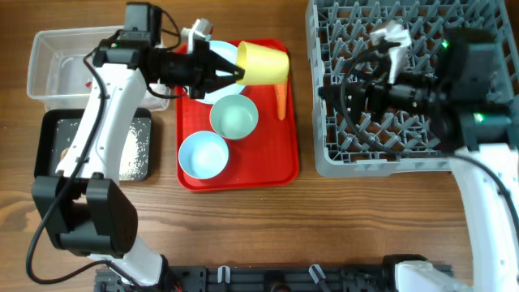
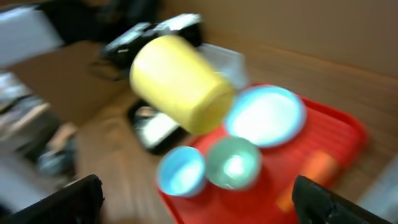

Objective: Sort waste into correct bins and load items into the dishwasher rack
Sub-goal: 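Lift the yellow cup and hand it to the right gripper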

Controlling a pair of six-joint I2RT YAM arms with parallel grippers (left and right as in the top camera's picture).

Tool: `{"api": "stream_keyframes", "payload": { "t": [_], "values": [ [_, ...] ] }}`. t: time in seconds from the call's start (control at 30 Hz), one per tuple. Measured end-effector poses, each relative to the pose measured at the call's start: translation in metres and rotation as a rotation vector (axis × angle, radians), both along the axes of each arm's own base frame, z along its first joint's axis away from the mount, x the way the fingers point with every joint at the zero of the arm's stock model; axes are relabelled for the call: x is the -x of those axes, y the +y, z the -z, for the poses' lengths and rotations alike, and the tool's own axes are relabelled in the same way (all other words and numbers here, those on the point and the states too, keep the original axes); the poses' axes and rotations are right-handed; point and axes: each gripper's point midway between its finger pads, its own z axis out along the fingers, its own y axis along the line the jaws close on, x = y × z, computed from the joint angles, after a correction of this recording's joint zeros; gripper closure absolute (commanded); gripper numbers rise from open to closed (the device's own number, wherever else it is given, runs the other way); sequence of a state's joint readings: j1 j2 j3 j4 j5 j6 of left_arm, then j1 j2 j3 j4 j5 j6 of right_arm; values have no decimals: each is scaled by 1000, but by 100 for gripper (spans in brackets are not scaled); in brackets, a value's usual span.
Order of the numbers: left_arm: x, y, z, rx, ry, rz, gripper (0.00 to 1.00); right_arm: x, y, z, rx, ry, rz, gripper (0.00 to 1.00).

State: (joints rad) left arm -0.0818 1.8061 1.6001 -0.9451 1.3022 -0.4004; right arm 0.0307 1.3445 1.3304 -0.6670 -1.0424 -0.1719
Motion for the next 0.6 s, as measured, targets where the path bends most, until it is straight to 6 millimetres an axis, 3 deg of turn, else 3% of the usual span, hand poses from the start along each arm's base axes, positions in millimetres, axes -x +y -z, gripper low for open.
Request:
{"api": "stream_keyframes", "payload": {
  "t": [0.17,0.33,0.6],
  "values": [
    [7,-2,-18,108,-5,46,96,-5,16,6,-123,-15,-184,2],
    [11,-5,-23,138,-18,68,96,-7,29,6,-215,-59,-325,11],
    [27,-38,-20,116,-41,154,96,-9,55,-9,-227,-138,-388,11]
  ]
}}
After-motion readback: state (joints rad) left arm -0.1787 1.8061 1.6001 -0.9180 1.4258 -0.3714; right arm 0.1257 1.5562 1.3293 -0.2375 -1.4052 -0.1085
